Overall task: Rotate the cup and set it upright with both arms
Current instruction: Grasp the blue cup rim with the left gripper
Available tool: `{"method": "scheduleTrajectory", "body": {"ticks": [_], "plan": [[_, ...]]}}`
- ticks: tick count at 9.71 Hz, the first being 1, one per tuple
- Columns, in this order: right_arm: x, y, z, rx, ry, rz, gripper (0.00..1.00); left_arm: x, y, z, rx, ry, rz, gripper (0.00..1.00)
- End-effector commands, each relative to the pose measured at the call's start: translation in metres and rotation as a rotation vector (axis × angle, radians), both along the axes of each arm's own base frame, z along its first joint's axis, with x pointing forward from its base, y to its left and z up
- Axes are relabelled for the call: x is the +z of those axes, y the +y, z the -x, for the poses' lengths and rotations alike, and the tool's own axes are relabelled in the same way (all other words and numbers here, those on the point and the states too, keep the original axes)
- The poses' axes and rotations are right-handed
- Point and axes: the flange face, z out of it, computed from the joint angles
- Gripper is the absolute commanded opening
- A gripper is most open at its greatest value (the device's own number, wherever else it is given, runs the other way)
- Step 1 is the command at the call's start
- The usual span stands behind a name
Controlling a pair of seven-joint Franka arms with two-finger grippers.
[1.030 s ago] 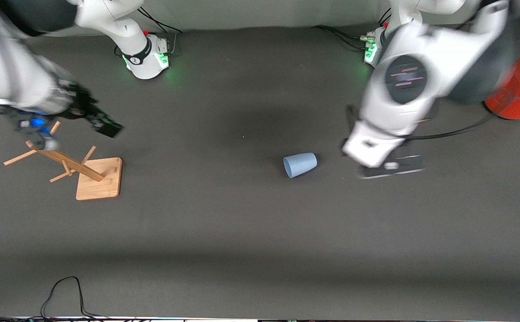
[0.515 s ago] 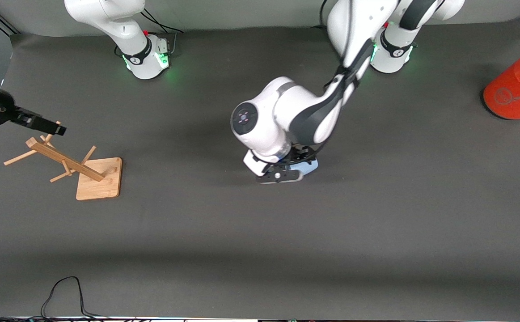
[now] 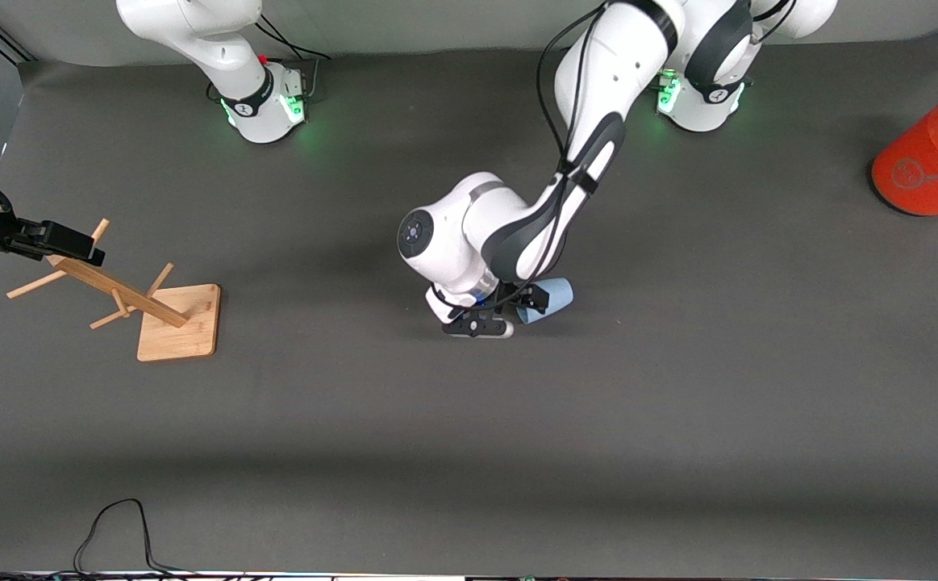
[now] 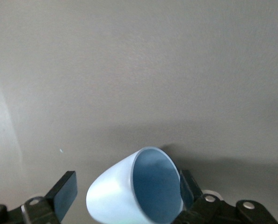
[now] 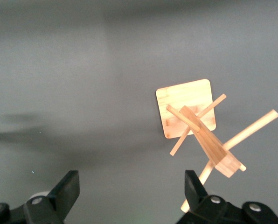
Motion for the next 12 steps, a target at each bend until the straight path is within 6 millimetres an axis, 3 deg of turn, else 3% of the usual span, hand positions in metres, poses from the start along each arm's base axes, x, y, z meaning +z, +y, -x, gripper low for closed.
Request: {"method": "scheduleTrajectory", "body": {"ticks": [1, 2, 4, 5, 7, 8, 10, 12], "plan": [[0.002, -0.001, 0.003, 0.032, -0.021, 0.016, 1.00, -0.009, -0.003, 0.013, -0.151, 0.054, -0.109, 0.98], [0.002, -0.007, 0.003, 0.021, -0.021, 0.015, 1.00, -0.022, -0.001, 0.023, -0.178, 0.074, -0.148, 0.98], [0.005, -0.003, 0.004, 0.051, -0.024, 0.013, 1.00, -0.029, -0.003, 0.034, -0.226, 0.101, -0.187, 0.91], [0.005, -0.002, 0.004, 0.066, -0.026, 0.013, 1.00, -0.029, -0.001, 0.036, -0.253, 0.127, -0.216, 0.72], [0.007, 0.004, 0.003, 0.085, -0.038, 0.026, 1.00, -0.025, 0.003, 0.036, -0.317, 0.171, -0.266, 0.18], [0.007, 0.012, 0.000, 0.101, -0.046, 0.040, 1.00, -0.024, 0.004, 0.034, -0.339, 0.184, -0.269, 0.00], [0.008, 0.012, 0.001, 0.103, -0.049, 0.045, 1.00, -0.016, 0.004, 0.031, -0.332, 0.174, -0.262, 0.00], [0.008, 0.009, 0.001, 0.107, -0.051, 0.044, 1.00, 0.016, 0.007, 0.021, -0.304, 0.157, -0.245, 0.00]]}}
